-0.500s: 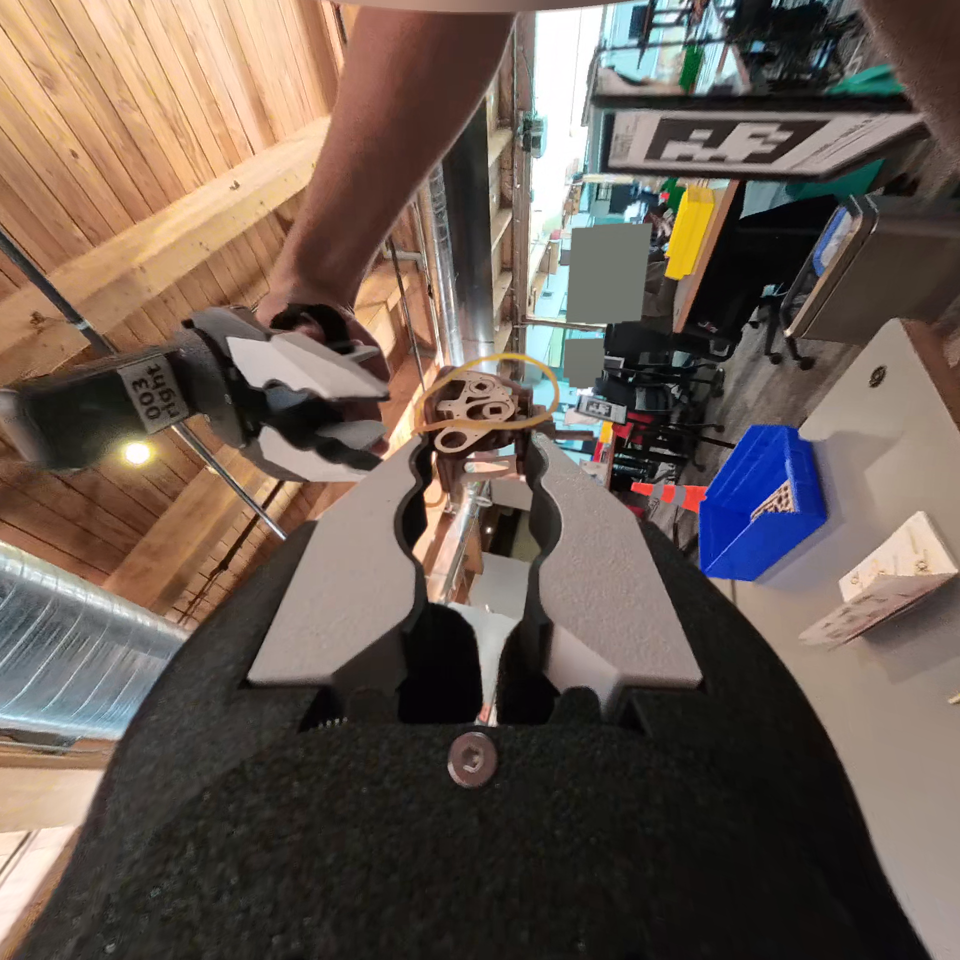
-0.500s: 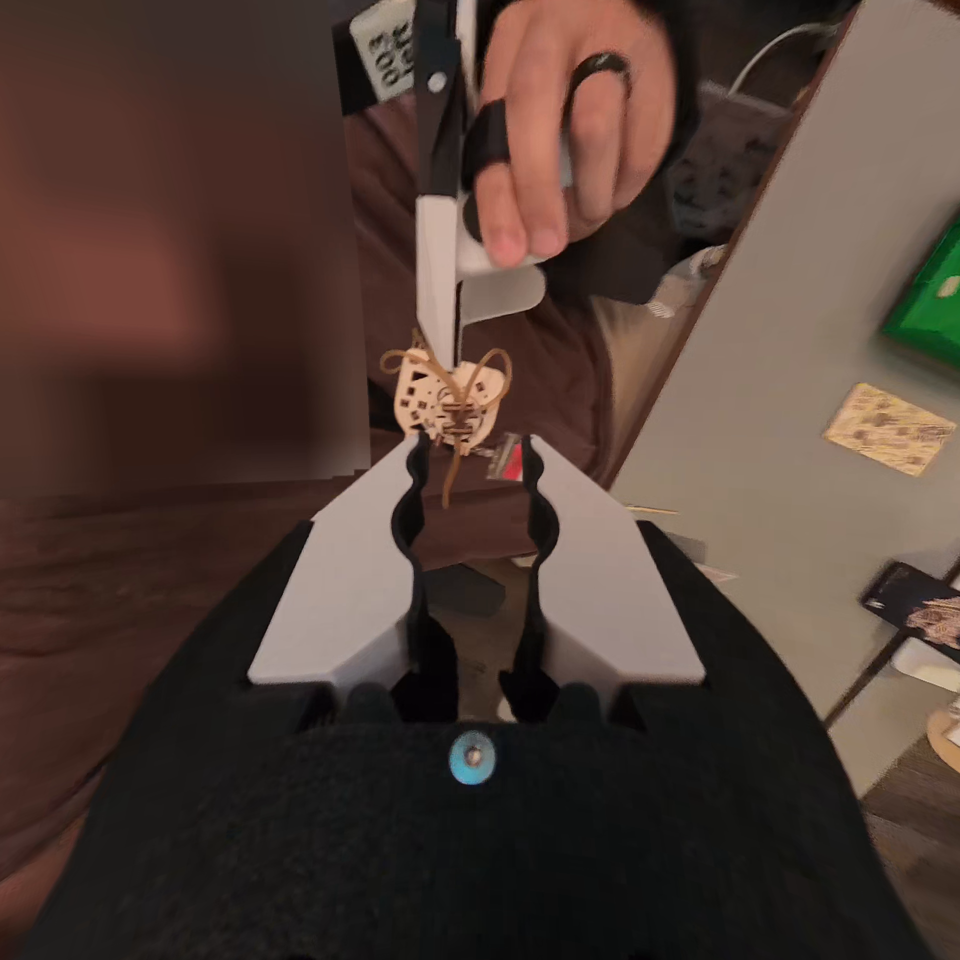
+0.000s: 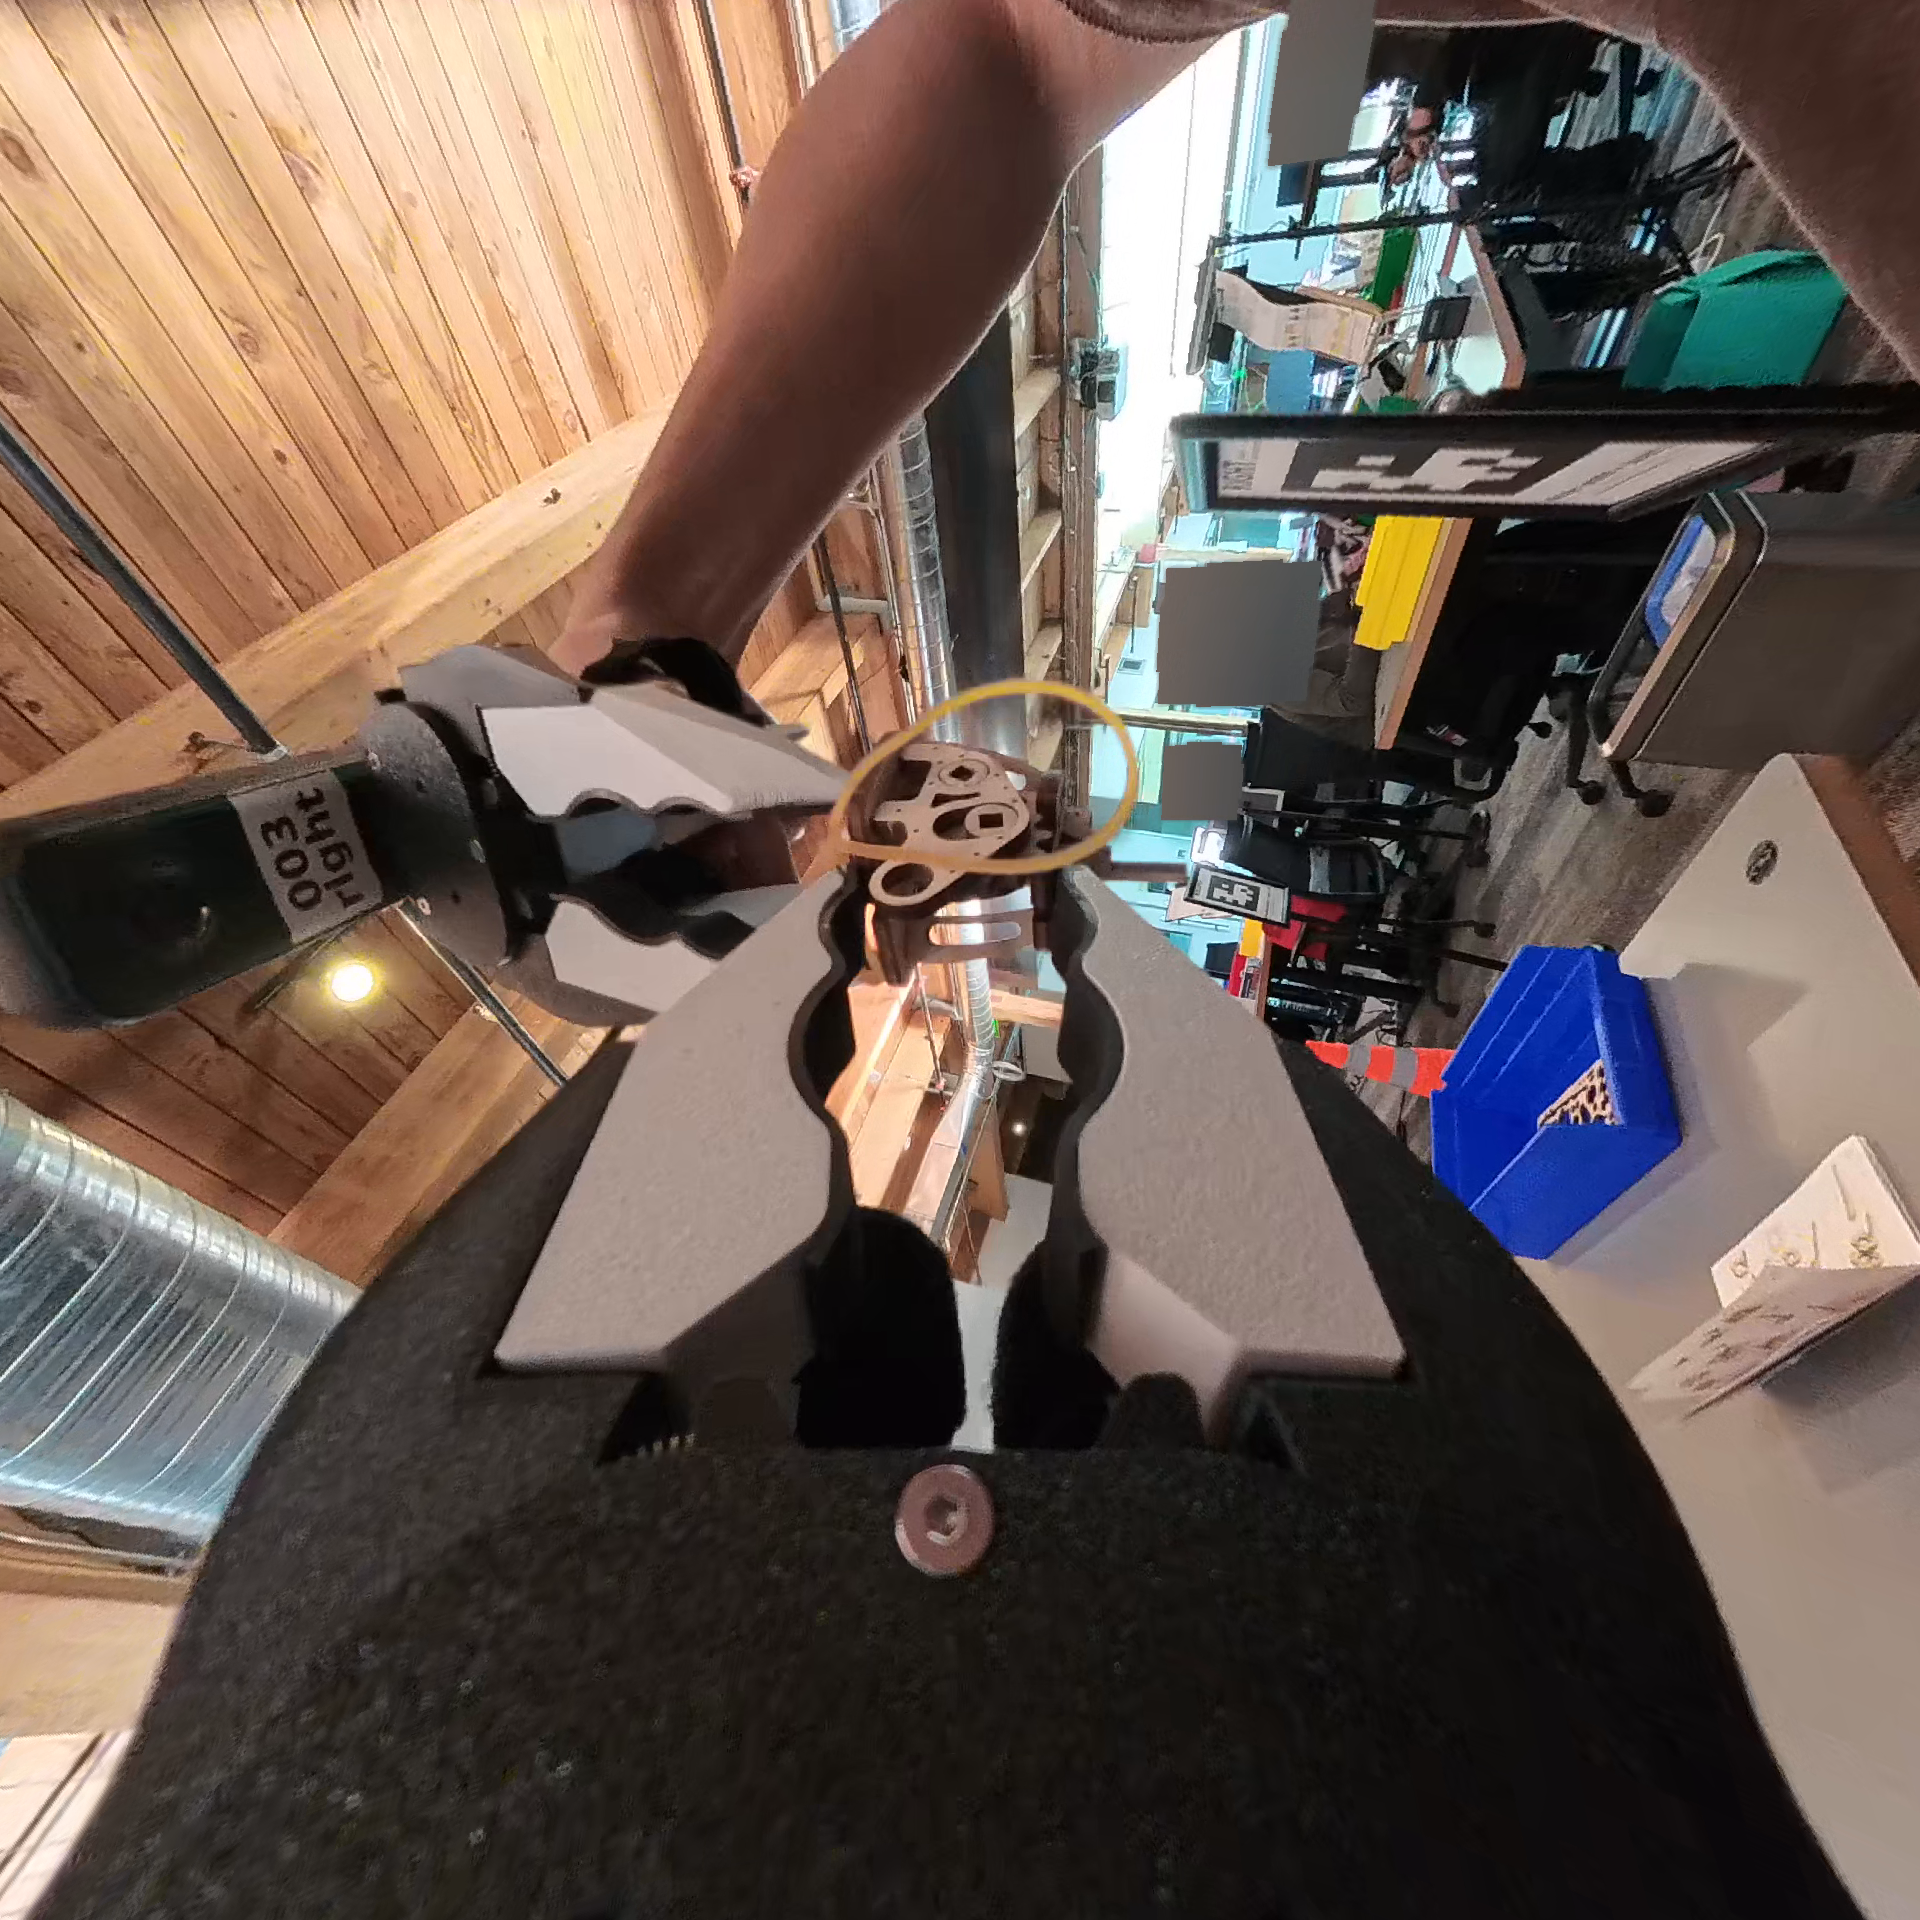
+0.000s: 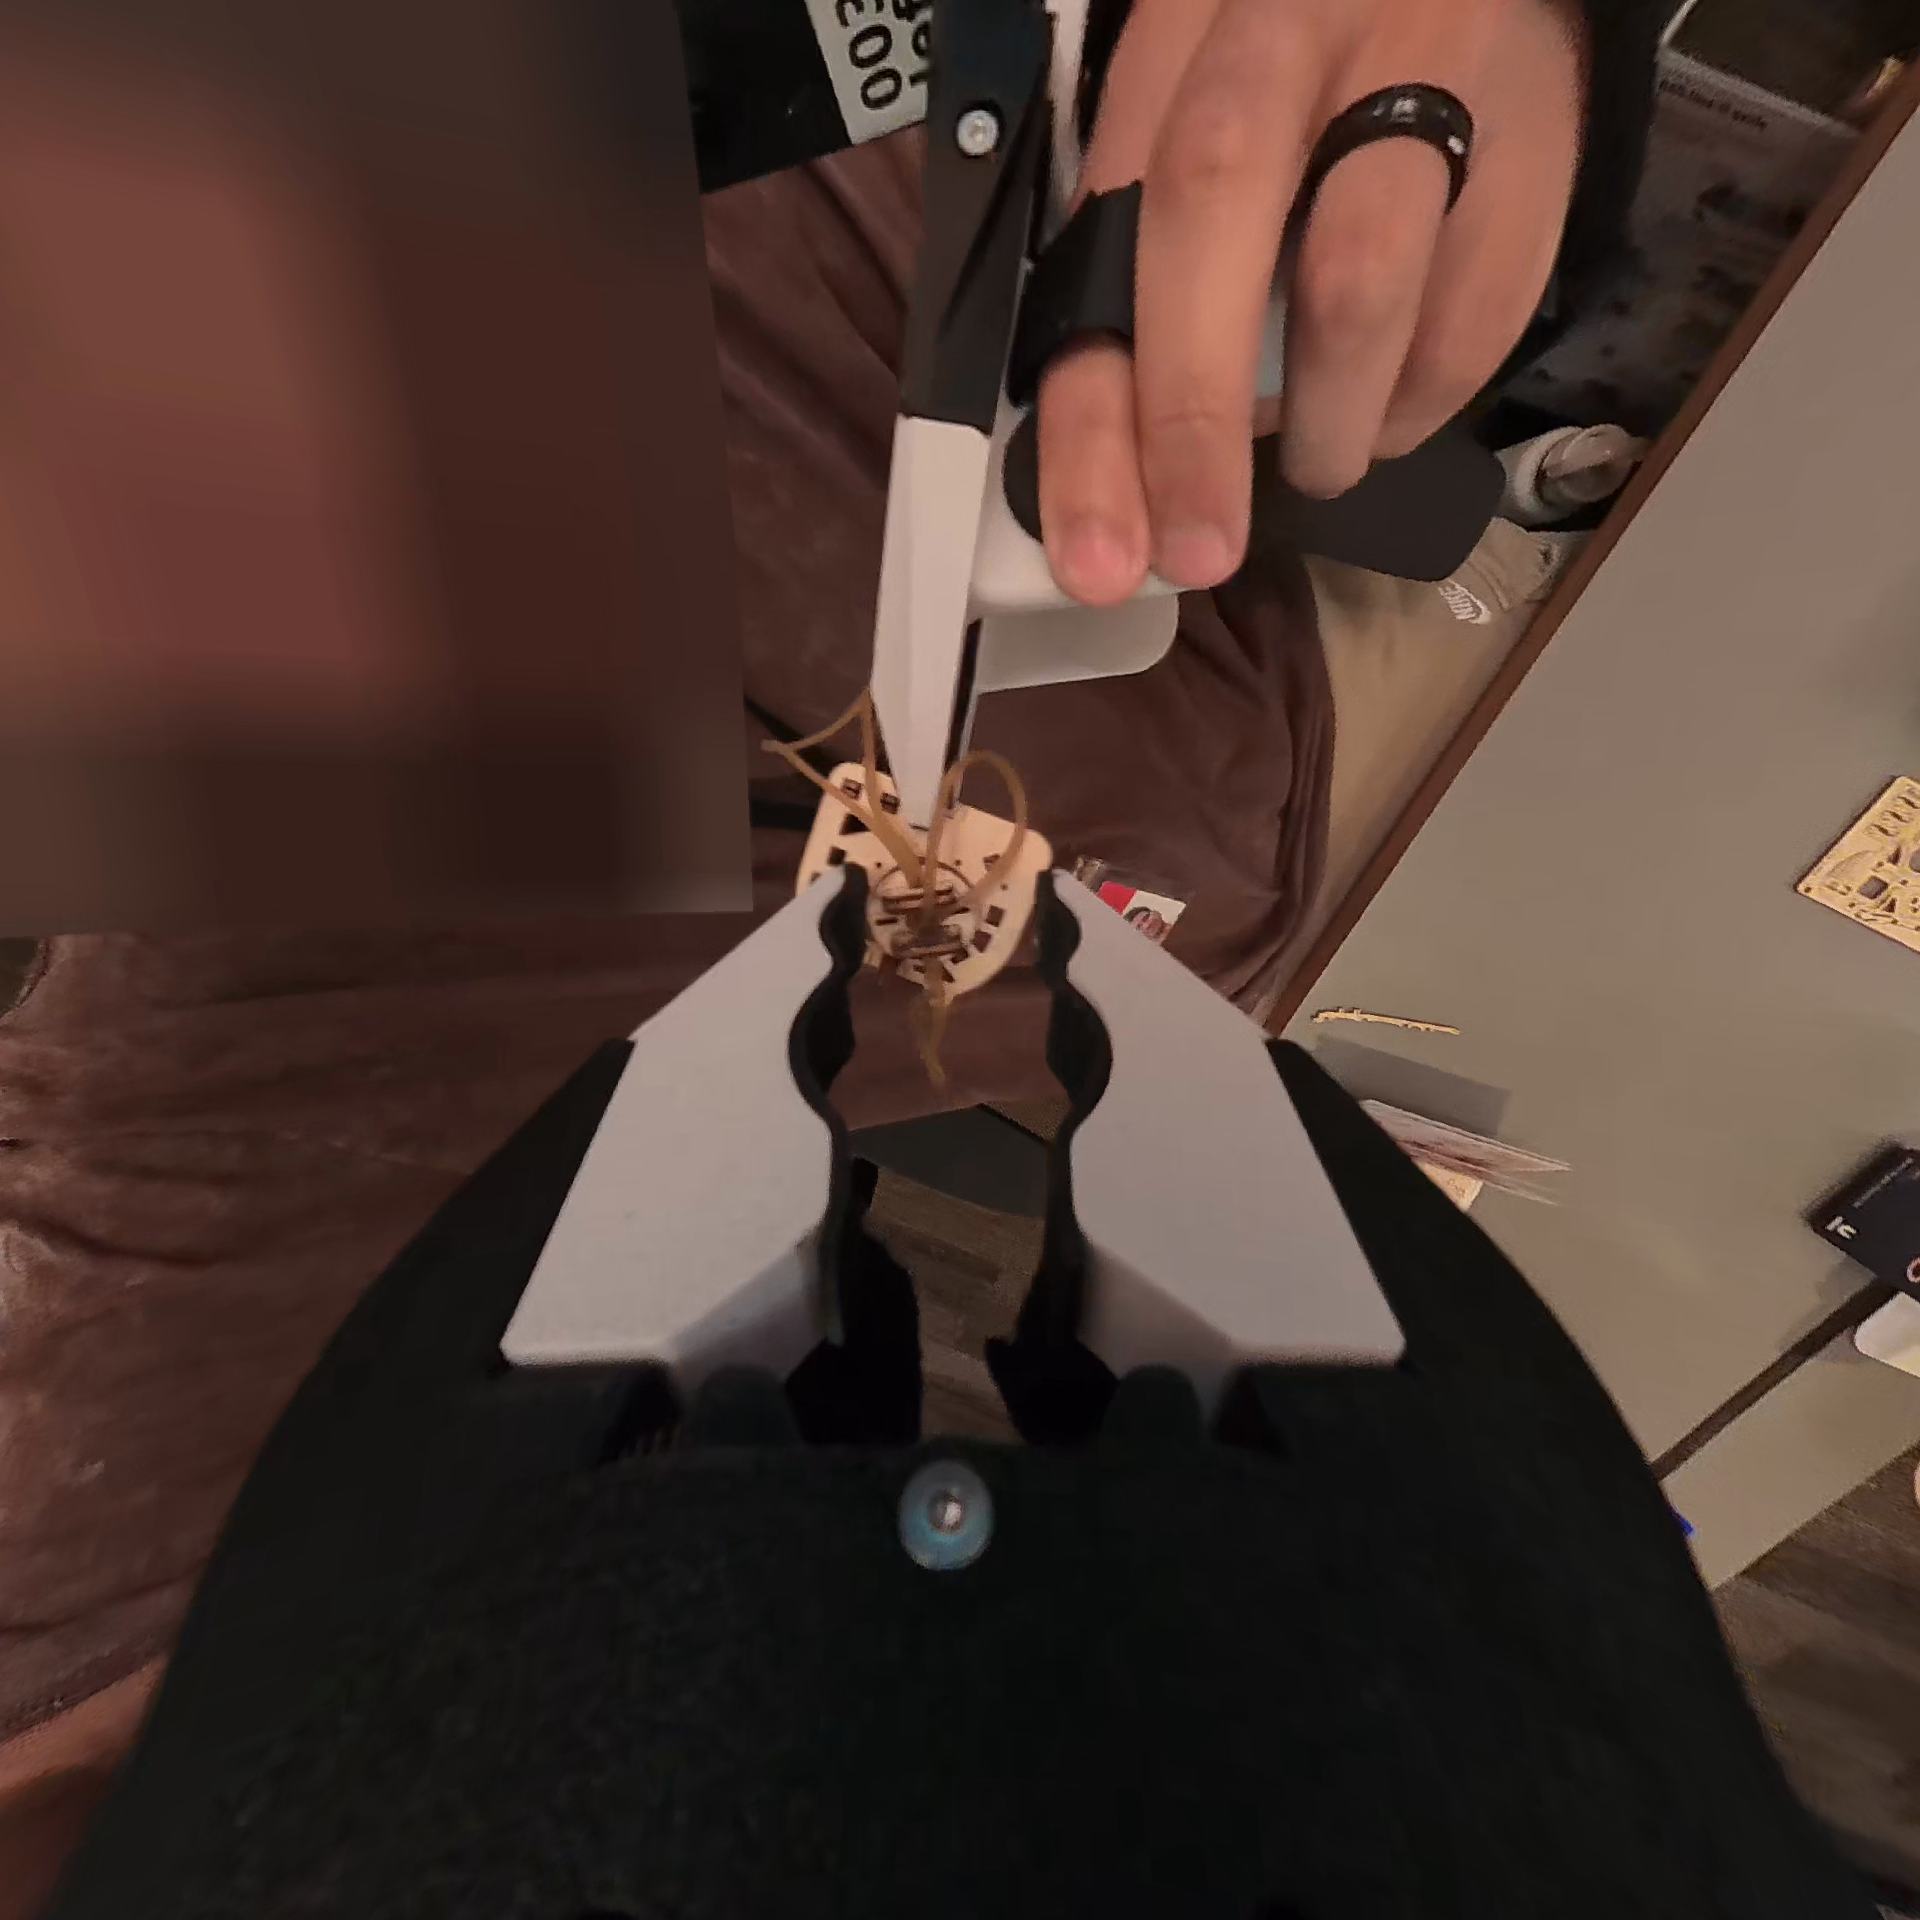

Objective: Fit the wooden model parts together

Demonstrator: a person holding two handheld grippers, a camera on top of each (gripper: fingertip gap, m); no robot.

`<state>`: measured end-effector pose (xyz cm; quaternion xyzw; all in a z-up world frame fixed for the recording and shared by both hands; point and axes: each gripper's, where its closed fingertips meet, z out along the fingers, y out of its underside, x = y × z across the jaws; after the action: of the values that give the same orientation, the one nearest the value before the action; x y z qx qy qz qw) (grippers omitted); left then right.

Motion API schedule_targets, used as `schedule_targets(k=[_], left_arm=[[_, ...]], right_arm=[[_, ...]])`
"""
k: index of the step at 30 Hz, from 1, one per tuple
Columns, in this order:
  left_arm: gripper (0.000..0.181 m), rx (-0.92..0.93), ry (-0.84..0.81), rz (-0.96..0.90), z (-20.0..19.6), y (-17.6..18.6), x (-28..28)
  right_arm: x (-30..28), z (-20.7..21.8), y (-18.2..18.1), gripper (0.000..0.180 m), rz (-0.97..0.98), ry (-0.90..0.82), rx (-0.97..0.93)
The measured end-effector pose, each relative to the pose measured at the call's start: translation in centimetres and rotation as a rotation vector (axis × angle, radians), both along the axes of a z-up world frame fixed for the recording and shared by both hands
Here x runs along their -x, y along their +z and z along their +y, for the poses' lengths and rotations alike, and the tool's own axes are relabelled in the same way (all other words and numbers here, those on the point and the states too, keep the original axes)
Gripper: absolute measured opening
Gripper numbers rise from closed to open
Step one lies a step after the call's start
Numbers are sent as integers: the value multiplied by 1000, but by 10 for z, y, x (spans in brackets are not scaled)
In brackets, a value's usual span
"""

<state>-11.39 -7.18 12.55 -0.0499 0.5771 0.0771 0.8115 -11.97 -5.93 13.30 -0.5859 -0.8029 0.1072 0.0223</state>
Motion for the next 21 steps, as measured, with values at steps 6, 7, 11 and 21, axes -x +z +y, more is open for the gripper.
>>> schedule_targets(k=[6, 7, 11, 21], left_arm=[[33, -14, -1, -10, -6, 0, 0], [33, -9, -8, -8, -7, 0, 0], [33, -1, -14, -7, -3, 0, -1], [33, 10, -1, -19, 8, 3, 1]], right_arm=[[-3, -3, 6, 32, 6, -14, -7], [-4, -3, 6, 32, 3, -12, -13], [-5, -4, 1, 30, -14, -9, 6], [-4, 9, 3, 25, 0, -10, 11]])
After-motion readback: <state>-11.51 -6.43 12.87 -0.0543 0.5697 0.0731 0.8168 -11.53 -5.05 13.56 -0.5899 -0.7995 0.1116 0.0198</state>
